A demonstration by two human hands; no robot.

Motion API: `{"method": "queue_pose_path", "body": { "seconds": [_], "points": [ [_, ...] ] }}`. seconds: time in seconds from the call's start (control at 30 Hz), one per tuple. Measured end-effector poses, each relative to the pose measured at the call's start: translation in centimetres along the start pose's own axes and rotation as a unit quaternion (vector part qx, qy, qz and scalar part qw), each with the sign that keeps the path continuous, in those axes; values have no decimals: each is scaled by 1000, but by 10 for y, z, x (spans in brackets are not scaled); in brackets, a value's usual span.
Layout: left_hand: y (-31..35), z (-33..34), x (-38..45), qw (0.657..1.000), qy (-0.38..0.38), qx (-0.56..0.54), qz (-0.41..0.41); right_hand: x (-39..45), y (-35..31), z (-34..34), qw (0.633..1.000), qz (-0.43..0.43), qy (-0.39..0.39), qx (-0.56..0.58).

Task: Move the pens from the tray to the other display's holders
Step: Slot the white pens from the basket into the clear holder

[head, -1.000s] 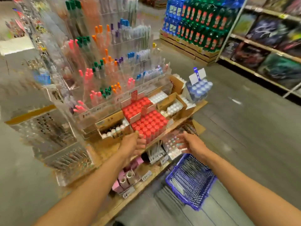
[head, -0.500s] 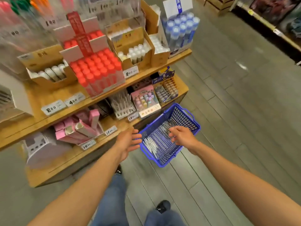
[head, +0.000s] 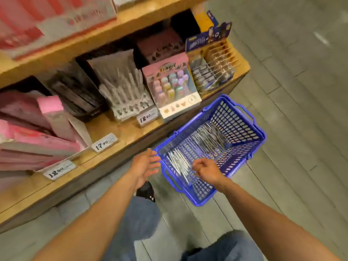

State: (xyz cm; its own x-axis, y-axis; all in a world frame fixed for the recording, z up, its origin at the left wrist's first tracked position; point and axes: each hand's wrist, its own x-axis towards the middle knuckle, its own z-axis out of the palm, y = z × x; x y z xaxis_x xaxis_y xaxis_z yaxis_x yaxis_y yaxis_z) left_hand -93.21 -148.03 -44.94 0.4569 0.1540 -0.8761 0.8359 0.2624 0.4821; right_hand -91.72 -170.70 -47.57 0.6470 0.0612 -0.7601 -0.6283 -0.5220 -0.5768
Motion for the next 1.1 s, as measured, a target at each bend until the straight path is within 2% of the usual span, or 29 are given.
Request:
{"method": "queue_pose_path", "body": {
  "seconds": [0.23, 0.47, 0.6, 0.8, 0.93, 1.1],
  "points": [
    [-27, 14, 108, 998, -1, -40, 56, 130, 83, 42, 999, -2, -12, -48],
    [-46, 26, 148, 991, 30, -56, 121, 226, 133, 59, 985, -17, -11, -172],
    [-56, 28, 153, 984, 76, -70, 146, 247, 142, 74, 949, -39, -35, -311],
    [-55, 33, 167, 970, 142, -81, 180, 272, 151, 97, 900, -44, -29, -433],
    [-47, 36, 173, 961, 167, -92, 201, 282, 154, 106, 886, -59, 6, -460],
    [-46, 41, 176, 954, 193, -72, 219, 288, 148, 110, 882, -81, 1, -465]
  ]
}}
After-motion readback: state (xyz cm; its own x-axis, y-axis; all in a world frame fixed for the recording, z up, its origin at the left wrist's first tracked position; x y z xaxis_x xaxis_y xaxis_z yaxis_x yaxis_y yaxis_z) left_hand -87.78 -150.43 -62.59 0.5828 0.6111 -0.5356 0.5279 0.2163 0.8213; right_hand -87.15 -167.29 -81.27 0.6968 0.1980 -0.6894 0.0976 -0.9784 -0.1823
